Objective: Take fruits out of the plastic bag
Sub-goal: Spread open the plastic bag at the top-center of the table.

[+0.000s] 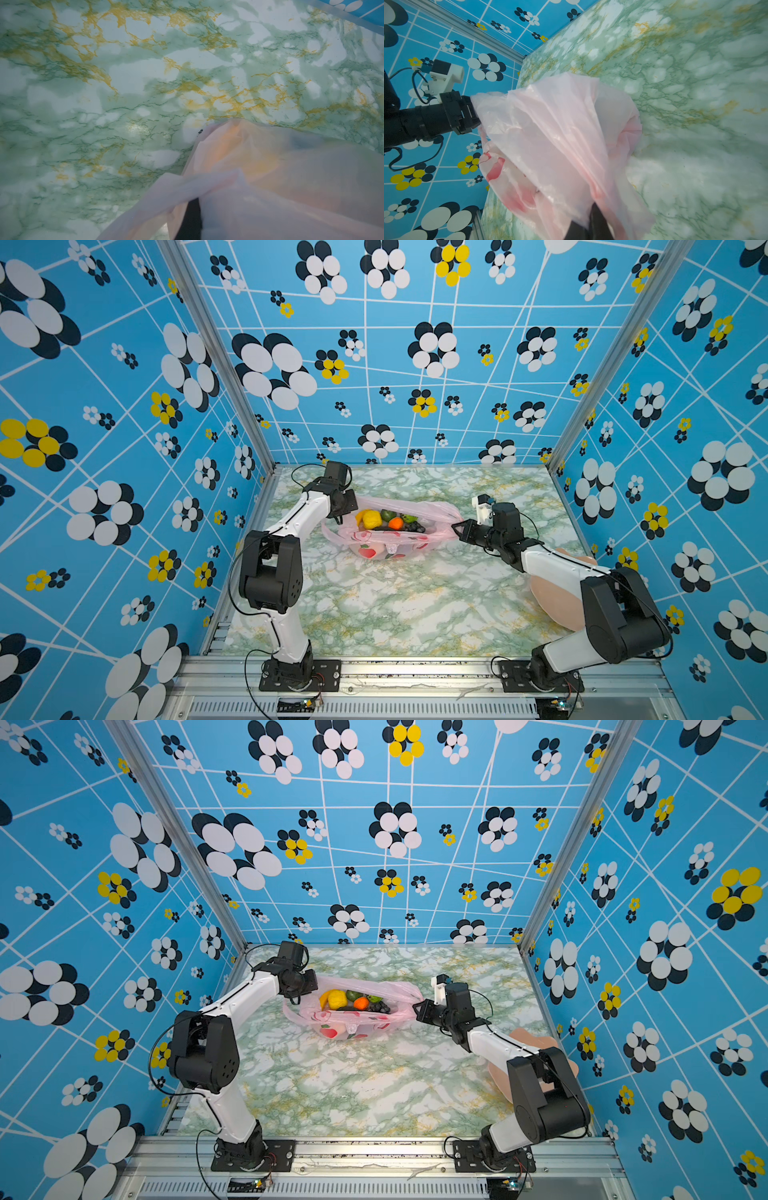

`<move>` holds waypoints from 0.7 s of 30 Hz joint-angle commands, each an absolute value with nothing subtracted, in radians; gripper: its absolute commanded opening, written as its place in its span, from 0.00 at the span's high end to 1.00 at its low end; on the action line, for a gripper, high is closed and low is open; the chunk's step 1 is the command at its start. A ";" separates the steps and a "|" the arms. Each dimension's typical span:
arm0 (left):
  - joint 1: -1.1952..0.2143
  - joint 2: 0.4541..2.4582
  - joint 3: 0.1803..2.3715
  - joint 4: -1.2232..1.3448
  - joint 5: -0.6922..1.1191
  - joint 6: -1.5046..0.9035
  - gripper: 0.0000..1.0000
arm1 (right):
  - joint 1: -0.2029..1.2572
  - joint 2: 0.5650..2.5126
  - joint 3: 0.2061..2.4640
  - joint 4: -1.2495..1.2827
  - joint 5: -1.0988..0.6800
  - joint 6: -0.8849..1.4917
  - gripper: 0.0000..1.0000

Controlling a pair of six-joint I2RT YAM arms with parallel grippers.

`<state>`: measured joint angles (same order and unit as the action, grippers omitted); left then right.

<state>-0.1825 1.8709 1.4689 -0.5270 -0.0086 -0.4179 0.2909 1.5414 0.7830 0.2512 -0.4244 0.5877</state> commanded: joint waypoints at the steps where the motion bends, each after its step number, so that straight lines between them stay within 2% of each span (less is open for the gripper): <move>1: -0.181 1.931 1.536 -0.591 0.036 -0.410 1.00 | 0.286 1.586 0.866 0.224 -0.403 0.582 1.00; 5: -0.202 1.995 1.642 -0.691 0.030 -0.377 0.98 | 0.309 1.660 0.985 0.143 -0.369 0.536 1.00; 7: -0.214 1.969 1.633 -0.691 0.006 -0.380 0.86 | 0.310 1.676 1.024 0.100 -0.331 0.529 1.00; 9: -0.217 1.921 1.603 -0.690 -0.009 -0.394 0.64 | 0.311 1.670 1.052 0.037 -0.292 0.510 1.00; 10: -0.221 1.889 1.584 -0.694 -0.027 -0.399 0.50 | 0.313 1.657 1.055 0.010 -0.273 0.497 0.92; 11: -0.230 1.857 1.560 -0.696 -0.063 -0.406 0.41 | 0.317 1.639 1.052 -0.006 -0.253 0.484 0.81; 14: -0.271 1.691 1.446 -0.668 -0.189 -0.476 0.19 | 0.338 1.591 1.046 -0.062 -0.198 0.433 0.68; 15: -0.296 1.620 1.377 -0.616 -0.218 -0.506 0.02 | 0.349 1.578 1.054 -0.092 -0.191 0.405 0.61; 18: -0.369 1.501 1.257 -0.563 -0.277 -0.574 0.01 | 0.403 1.545 1.087 -0.199 -0.127 0.312 0.35; 21: -0.408 1.489 1.229 -0.580 -0.301 -0.597 0.01 | 0.454 1.511 1.121 -0.302 0.002 0.258 0.22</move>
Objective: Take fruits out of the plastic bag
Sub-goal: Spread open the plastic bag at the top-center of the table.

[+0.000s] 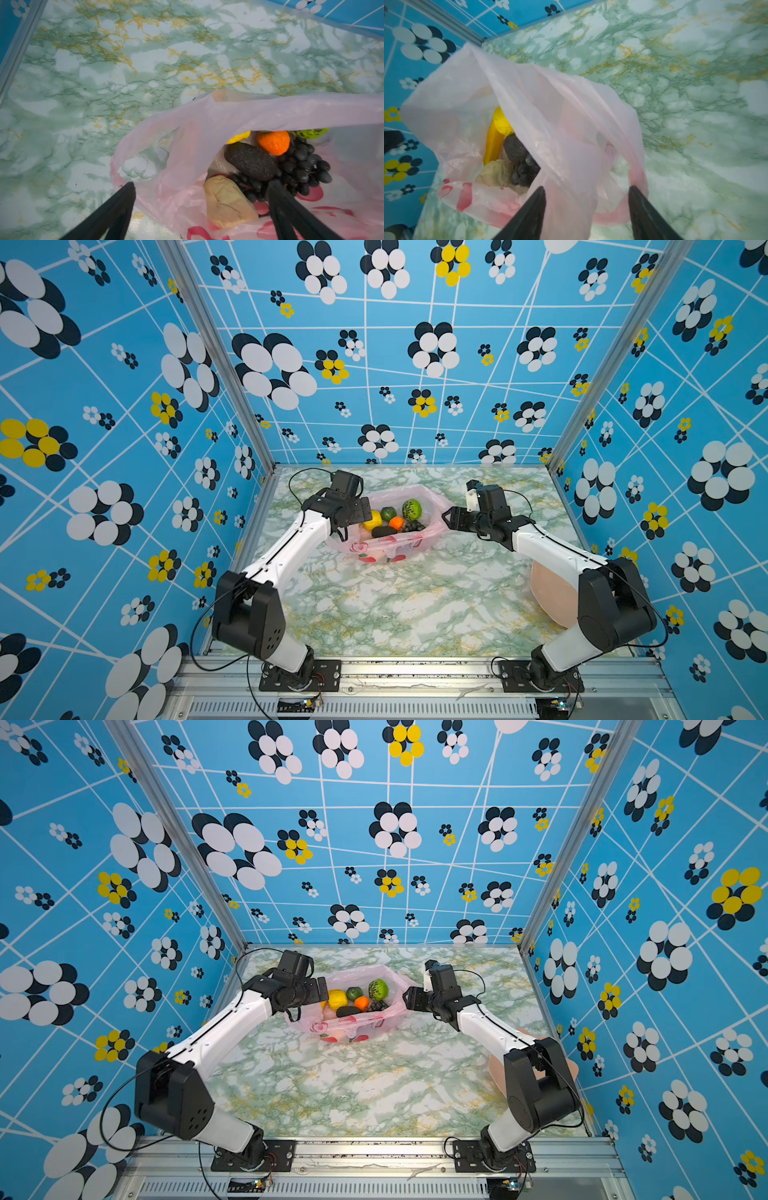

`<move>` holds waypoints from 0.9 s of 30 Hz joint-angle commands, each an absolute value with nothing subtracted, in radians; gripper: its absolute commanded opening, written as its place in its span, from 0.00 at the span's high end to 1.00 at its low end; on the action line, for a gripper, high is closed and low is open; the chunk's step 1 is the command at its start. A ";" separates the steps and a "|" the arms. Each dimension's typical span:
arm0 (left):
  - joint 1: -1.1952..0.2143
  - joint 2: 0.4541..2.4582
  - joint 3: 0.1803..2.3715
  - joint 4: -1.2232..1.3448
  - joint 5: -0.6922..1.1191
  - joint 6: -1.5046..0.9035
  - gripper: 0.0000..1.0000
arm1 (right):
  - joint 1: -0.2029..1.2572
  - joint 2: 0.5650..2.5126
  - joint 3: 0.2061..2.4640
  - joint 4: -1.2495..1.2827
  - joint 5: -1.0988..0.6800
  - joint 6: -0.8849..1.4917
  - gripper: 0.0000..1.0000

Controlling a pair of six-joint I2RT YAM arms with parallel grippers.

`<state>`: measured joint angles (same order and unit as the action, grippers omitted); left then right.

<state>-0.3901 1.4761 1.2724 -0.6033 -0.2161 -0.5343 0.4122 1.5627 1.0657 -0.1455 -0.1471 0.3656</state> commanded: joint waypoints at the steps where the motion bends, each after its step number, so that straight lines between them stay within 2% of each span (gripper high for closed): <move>1: -0.412 1.497 1.225 -0.583 -0.309 -0.597 0.01 | 0.472 1.507 1.138 -0.334 0.049 0.241 0.20; 5: -0.416 1.545 1.206 -0.576 -0.315 -0.600 0.01 | 0.549 1.522 1.208 -0.412 0.227 0.165 0.13; 9: -0.409 1.607 1.198 -0.547 -0.290 -0.599 0.01 | 0.580 1.601 1.283 -0.433 0.292 0.125 0.11; 14: -0.387 1.704 1.206 -0.562 -0.262 -0.605 0.01 | 0.583 1.771 1.429 -0.432 0.337 0.059 0.11; 17: -0.381 1.694 1.151 -0.516 -0.238 -0.607 0.03 | 0.581 1.875 1.532 -0.452 0.322 0.021 0.16; 19: -0.369 1.671 1.109 -0.479 -0.208 -0.614 0.11 | 0.573 1.954 1.634 -0.490 0.300 0.017 0.25; 20: -0.360 1.658 1.083 -0.456 -0.188 -0.615 0.17 | 0.567 1.982 1.668 -0.499 0.294 0.015 0.32; 24: -0.327 1.596 0.976 -0.360 -0.123 -0.621 0.47 | 0.526 2.068 1.774 -0.514 0.221 0.032 0.81; 26: -0.314 1.566 0.925 -0.313 -0.106 -0.620 0.62 | 0.497 2.101 1.816 -0.519 0.147 0.055 0.96; 27: -0.305 1.547 0.895 -0.285 -0.100 -0.623 0.68 | 0.480 2.116 1.835 -0.520 0.095 0.071 1.00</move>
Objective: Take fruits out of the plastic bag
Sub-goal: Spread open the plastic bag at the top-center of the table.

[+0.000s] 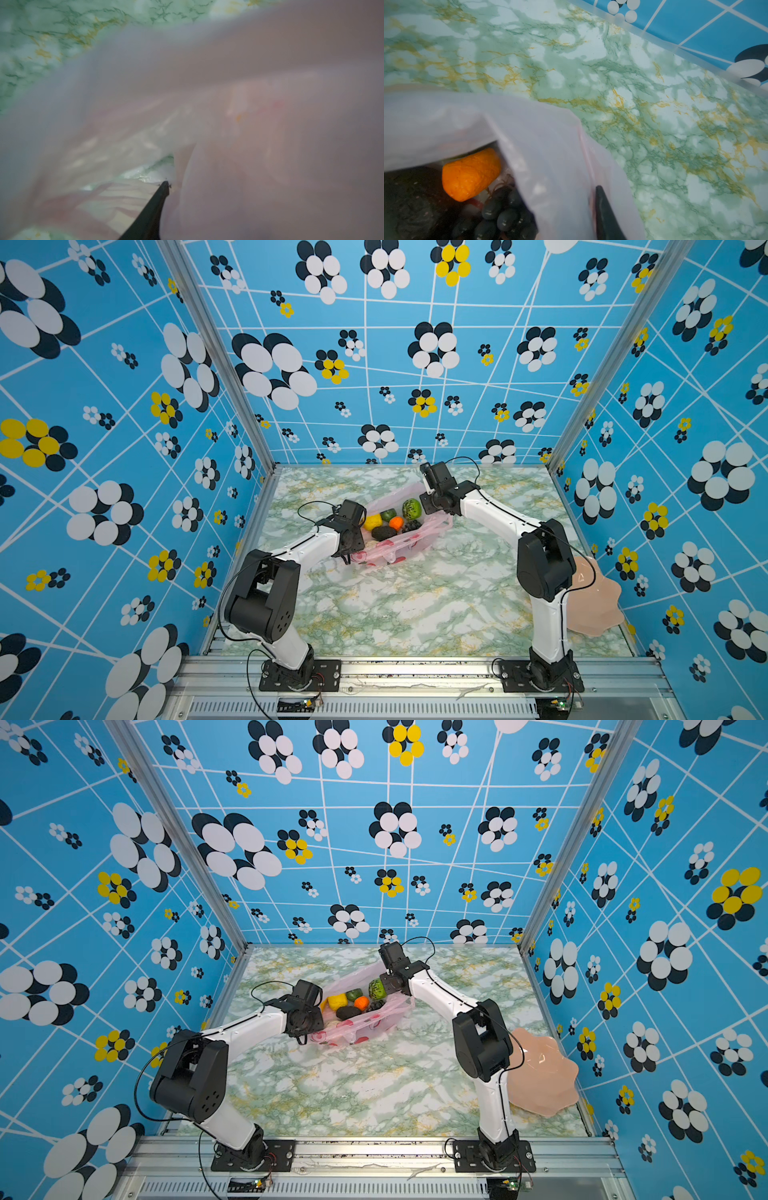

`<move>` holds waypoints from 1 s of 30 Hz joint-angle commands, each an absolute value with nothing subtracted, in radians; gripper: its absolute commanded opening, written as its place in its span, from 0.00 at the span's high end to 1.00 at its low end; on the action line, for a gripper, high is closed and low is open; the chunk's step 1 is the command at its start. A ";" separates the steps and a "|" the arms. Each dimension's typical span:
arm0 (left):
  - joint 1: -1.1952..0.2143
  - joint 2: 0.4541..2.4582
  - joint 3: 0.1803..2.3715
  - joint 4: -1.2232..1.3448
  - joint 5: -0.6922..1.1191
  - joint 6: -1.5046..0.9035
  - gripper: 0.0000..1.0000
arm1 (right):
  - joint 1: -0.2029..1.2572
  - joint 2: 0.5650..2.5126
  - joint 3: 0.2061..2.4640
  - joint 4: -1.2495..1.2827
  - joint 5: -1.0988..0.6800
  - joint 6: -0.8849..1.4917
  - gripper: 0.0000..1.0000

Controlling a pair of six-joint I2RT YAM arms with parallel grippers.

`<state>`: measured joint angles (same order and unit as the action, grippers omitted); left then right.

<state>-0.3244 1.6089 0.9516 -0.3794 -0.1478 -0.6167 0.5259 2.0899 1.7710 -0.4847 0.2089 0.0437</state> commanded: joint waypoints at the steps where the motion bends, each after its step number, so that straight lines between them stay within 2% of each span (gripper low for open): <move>1: -0.293 1.528 0.864 -0.251 -0.090 -0.628 0.72 | 0.462 2.131 1.849 -0.517 0.048 0.086 1.00; 8: -0.206 1.433 0.687 -0.034 0.013 -0.652 0.97 | 0.358 2.282 1.954 -0.530 -0.214 0.200 1.00; 13: -0.220 1.448 0.683 0.031 0.072 -0.641 1.00 | 0.356 2.364 2.096 -0.592 -0.237 0.222 1.00; 19: -0.300 1.477 0.757 0.023 0.051 -0.637 1.00 | 0.398 2.396 2.303 -0.702 -0.240 0.201 1.00; 20: -0.312 1.479 0.766 0.020 0.051 -0.636 1.00 | 0.403 2.384 2.303 -0.712 -0.244 0.198 0.96; 23: -0.343 1.469 0.769 0.004 0.034 -0.627 1.00 | 0.405 2.283 2.171 -0.650 -0.201 0.223 0.59; 26: -0.372 1.457 0.753 -0.004 0.014 -0.617 1.00 | 0.404 2.141 2.009 -0.577 -0.144 0.237 0.29; 27: -0.381 1.457 0.749 -0.006 0.007 -0.617 1.00 | 0.405 2.102 1.961 -0.562 -0.132 0.239 0.21; 30: -0.420 1.459 0.735 -0.014 -0.020 -0.616 1.00 | 0.407 1.972 1.784 -0.467 -0.113 0.266 0.12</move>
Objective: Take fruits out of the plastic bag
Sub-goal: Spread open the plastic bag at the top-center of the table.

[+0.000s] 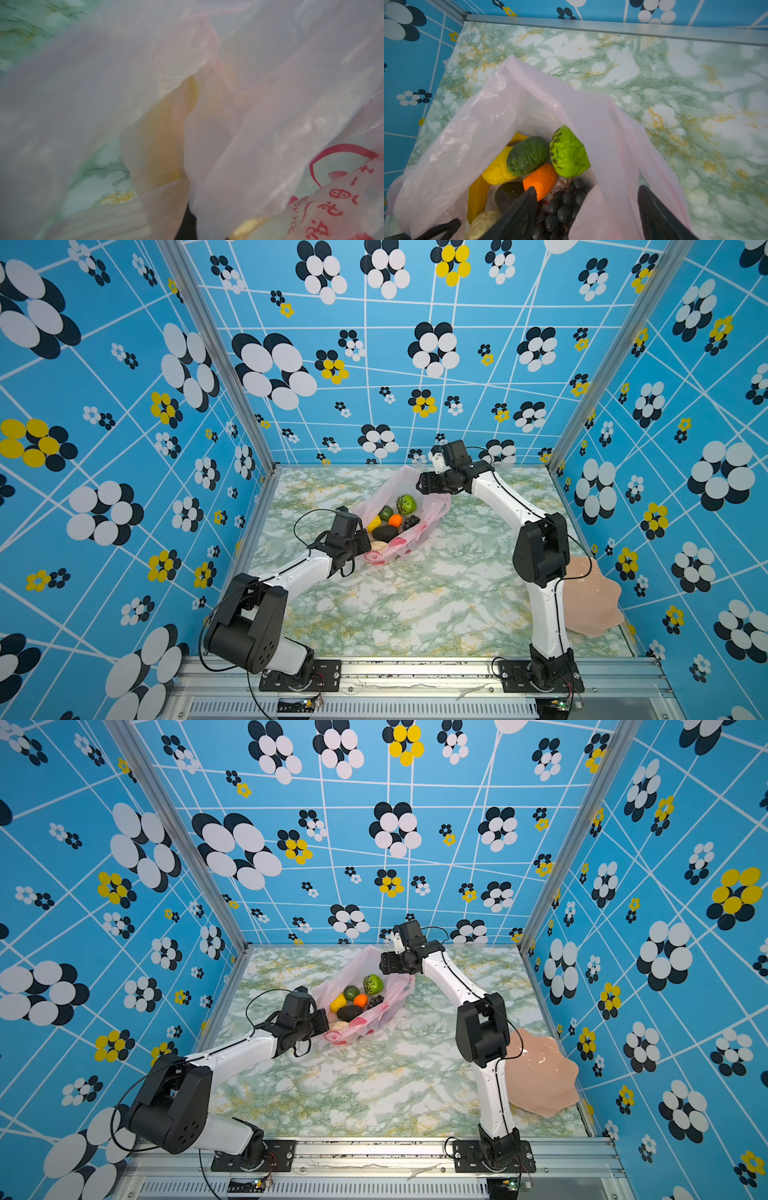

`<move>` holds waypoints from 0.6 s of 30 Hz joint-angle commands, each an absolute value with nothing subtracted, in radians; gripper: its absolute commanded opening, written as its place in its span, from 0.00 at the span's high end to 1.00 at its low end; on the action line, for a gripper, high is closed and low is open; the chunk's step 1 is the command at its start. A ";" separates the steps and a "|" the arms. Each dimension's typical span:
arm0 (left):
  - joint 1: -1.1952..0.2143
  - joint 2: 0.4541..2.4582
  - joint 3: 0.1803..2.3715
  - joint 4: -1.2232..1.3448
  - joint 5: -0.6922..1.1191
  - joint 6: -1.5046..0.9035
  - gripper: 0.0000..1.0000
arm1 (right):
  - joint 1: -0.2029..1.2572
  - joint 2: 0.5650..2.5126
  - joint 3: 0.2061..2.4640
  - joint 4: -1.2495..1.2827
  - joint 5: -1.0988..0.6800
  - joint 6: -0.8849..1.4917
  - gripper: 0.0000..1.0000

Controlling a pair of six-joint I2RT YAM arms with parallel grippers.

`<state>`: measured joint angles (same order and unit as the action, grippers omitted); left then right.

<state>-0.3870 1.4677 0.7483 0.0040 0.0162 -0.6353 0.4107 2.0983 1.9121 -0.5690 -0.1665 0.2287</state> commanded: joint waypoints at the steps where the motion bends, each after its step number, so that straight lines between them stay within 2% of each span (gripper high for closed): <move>1: -0.431 1.459 0.730 -0.019 -0.031 -0.616 1.00 | 0.409 1.937 1.731 -0.442 -0.103 0.285 0.11; 6: -0.470 1.439 0.682 0.021 -0.056 -0.642 1.00 | 0.462 1.827 1.527 -0.415 0.019 0.361 0.08; 12: -0.514 1.462 0.679 0.034 -0.065 -0.650 1.00 | 0.545 1.820 1.414 -0.344 0.071 0.496 0.08; 16: -0.533 1.480 0.676 0.040 -0.075 -0.657 1.00 | 0.560 1.884 1.438 -0.332 0.045 0.523 0.12; 18: -0.540 1.483 0.670 0.047 -0.081 -0.664 1.00 | 0.564 1.897 1.446 -0.334 0.050 0.519 0.17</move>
